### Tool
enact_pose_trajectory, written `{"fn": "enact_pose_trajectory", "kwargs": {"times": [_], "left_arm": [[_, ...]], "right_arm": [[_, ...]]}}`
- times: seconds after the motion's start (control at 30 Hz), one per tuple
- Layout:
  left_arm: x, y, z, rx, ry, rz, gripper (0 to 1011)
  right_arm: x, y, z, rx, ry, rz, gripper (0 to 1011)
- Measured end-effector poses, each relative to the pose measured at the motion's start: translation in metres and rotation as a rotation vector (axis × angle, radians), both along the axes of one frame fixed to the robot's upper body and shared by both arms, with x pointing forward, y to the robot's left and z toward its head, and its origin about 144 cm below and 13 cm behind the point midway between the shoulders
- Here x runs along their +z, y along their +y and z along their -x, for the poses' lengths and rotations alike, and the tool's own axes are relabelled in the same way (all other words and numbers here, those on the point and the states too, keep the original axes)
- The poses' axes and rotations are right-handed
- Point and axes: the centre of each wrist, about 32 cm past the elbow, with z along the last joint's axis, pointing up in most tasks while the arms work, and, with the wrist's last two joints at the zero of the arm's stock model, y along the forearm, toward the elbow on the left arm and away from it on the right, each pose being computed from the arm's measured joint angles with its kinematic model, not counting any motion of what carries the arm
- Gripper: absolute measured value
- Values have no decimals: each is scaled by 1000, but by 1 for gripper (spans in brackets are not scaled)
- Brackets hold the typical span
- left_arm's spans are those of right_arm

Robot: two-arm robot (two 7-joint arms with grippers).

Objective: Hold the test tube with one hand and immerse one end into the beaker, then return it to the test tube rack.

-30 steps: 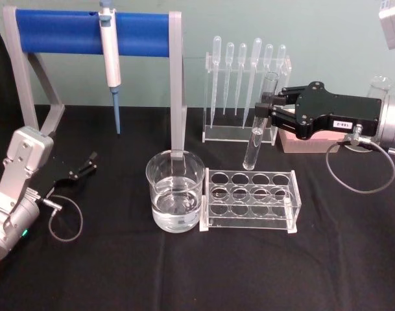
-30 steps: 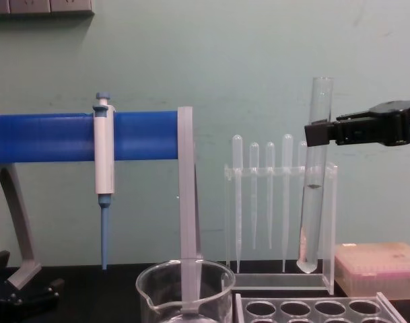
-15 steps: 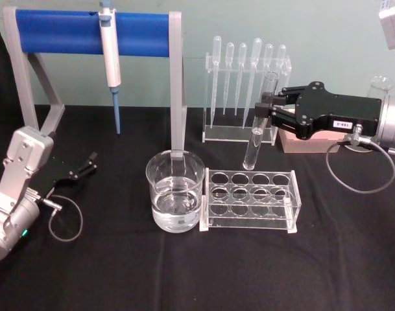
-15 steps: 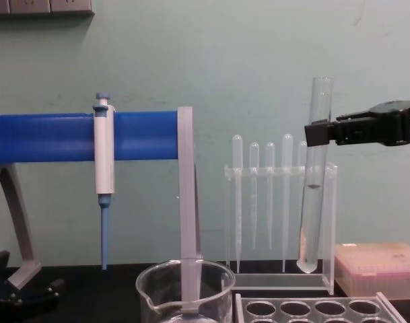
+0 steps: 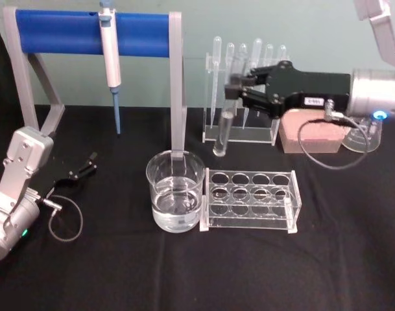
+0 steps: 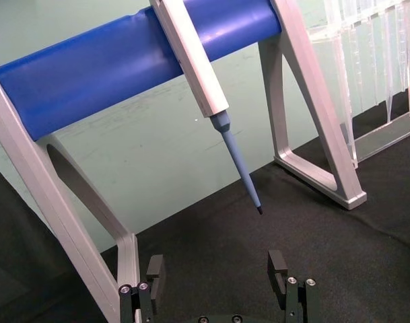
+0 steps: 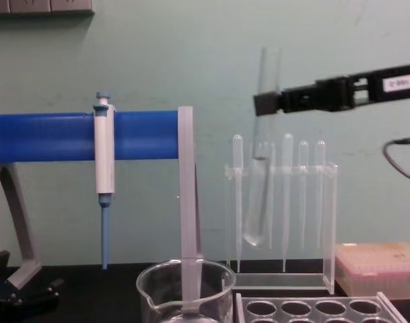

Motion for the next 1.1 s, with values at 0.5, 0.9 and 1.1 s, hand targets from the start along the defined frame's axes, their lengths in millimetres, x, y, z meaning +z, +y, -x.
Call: {"fn": "enact_pose_trajectory", "kwargs": {"times": [0.5, 0.9, 1.1], "left_arm": [[0, 0, 0, 0, 0, 0, 1000], [0, 0, 0, 0, 0, 0, 1000], [0, 0, 0, 0, 0, 0, 1000]], "right_arm": [[-15, 44, -31, 106, 52, -16, 224], [-63, 55, -36, 110, 102, 19, 224], [-87, 59, -36, 109, 102, 31, 224]]}}
